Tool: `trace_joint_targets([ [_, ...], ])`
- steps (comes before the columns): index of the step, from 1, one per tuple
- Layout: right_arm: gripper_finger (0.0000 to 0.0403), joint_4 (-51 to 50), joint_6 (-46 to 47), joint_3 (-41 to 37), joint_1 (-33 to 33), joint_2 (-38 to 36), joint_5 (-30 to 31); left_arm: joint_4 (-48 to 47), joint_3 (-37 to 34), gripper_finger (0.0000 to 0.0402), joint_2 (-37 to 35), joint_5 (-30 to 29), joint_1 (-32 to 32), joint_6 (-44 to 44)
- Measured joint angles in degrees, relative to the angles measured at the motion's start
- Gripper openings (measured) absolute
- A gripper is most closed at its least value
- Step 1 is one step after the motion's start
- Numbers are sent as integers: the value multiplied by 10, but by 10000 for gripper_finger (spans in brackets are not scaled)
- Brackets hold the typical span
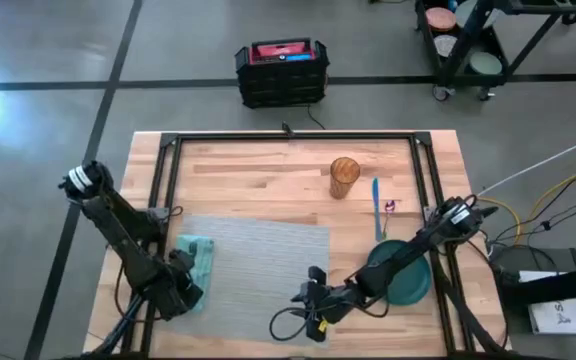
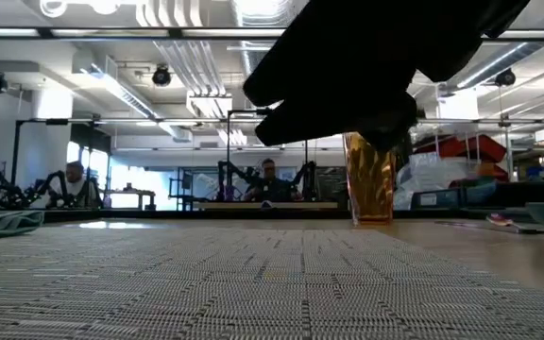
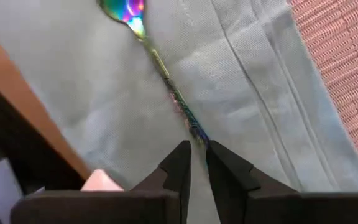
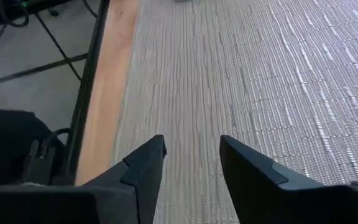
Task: Set table place
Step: Put the tablespoon to the right side of the gray table mat
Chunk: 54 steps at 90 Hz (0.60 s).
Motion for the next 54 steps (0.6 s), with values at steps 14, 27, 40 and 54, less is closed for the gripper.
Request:
trace_joint_targets([
  [14,128,-6,0,0,0,0,0,-29,27,38,-1,-1,0,20],
  [27,114,-27,-2,0,-1,7,19,-36,70,38,-2,-61,0,59],
  [40,96,-105,-26,0,-1,10,15,-35,101,38,-2,-140,0,88],
  [54,68,-218,-17,0,0,8,8,-28,111,38,-2,-191,-1,106],
])
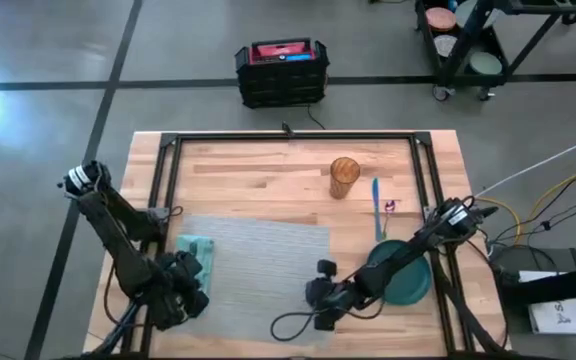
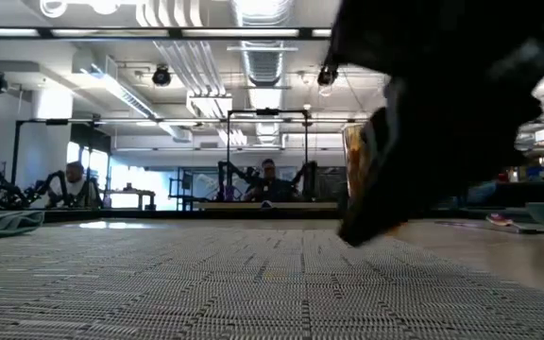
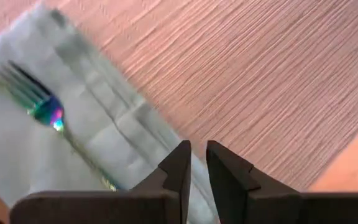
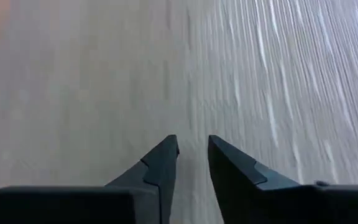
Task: Set table place
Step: Put the tablespoon to the right side of the gray table mat
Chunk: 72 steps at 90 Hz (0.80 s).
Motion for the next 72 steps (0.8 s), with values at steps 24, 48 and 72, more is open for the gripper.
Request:
trace_joint_targets([
  [24,16,-162,42,4,0,-10,-18,2,0,38,1,-2,0,13],
  [48,3,-217,65,2,3,-27,-33,5,0,38,1,-4,0,13],
  [72,3,-288,126,15,0,-126,-53,10,0,38,1,-6,0,30],
])
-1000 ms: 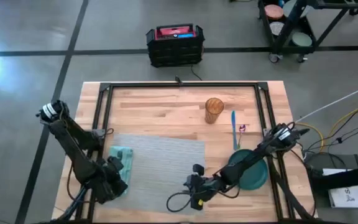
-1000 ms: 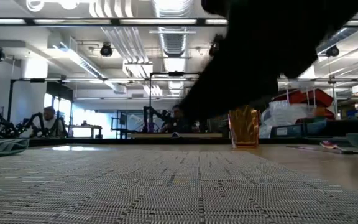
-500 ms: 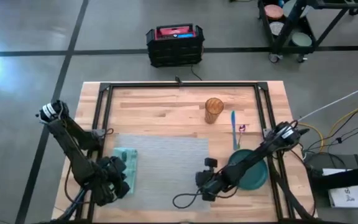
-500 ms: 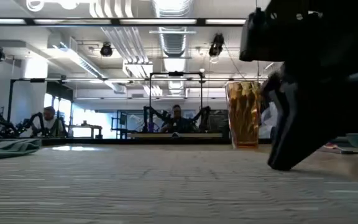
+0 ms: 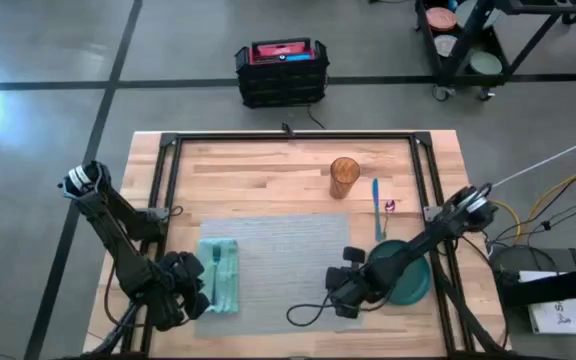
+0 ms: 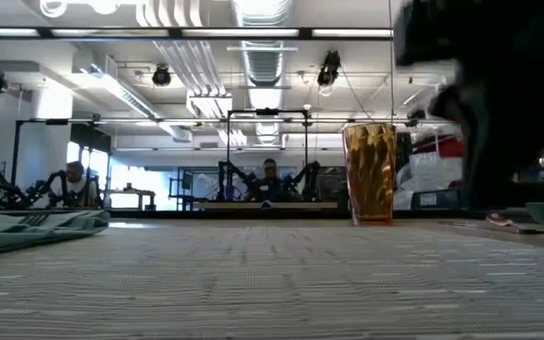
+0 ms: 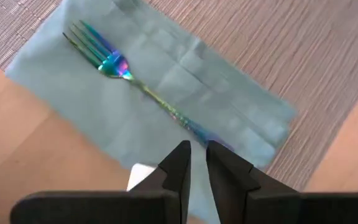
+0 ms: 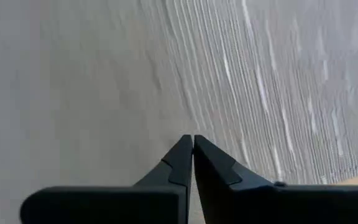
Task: Set table place
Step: Put the tablespoon to the right side of the gray table mat
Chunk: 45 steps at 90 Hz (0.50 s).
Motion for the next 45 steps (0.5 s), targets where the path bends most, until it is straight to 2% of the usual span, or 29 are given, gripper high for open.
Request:
trace_joint_targets([
  [22,13,-54,118,-2,18,-77,-34,5,0,38,0,-34,0,15],
  [34,53,-90,157,-6,30,-89,-34,12,0,38,0,-47,0,28],
  [45,103,-154,188,-6,33,-93,-23,32,0,38,0,-84,0,38],
])
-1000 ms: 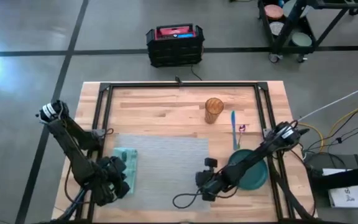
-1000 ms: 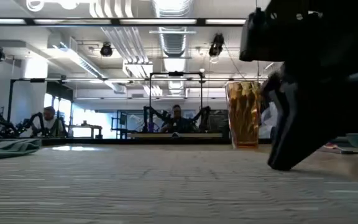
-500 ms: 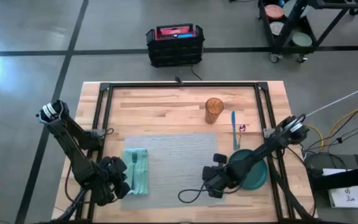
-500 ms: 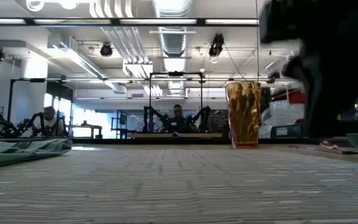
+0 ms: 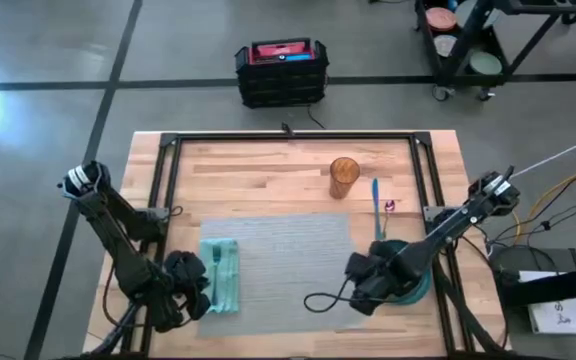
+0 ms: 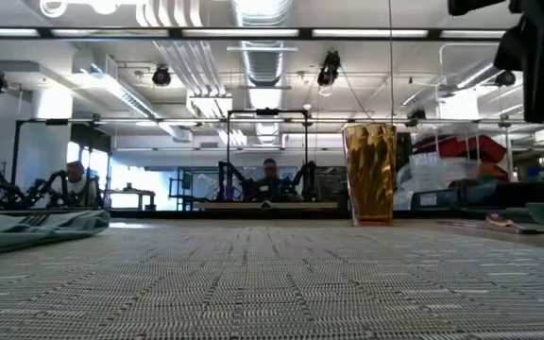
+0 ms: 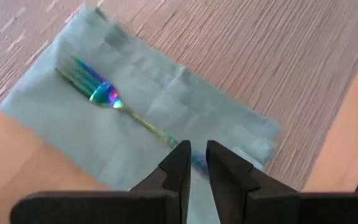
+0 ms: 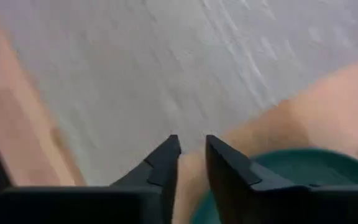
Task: Set table place
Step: Put the tablespoon to the right side of the gray table mat
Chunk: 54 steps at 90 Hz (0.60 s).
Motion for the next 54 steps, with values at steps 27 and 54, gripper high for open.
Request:
trace_joint_targets([
  [27,183,-149,89,-8,-80,-14,44,115,-23,38,0,-63,13,69],
  [54,193,-132,26,-109,-256,-58,49,158,-43,38,2,-64,16,74],
])
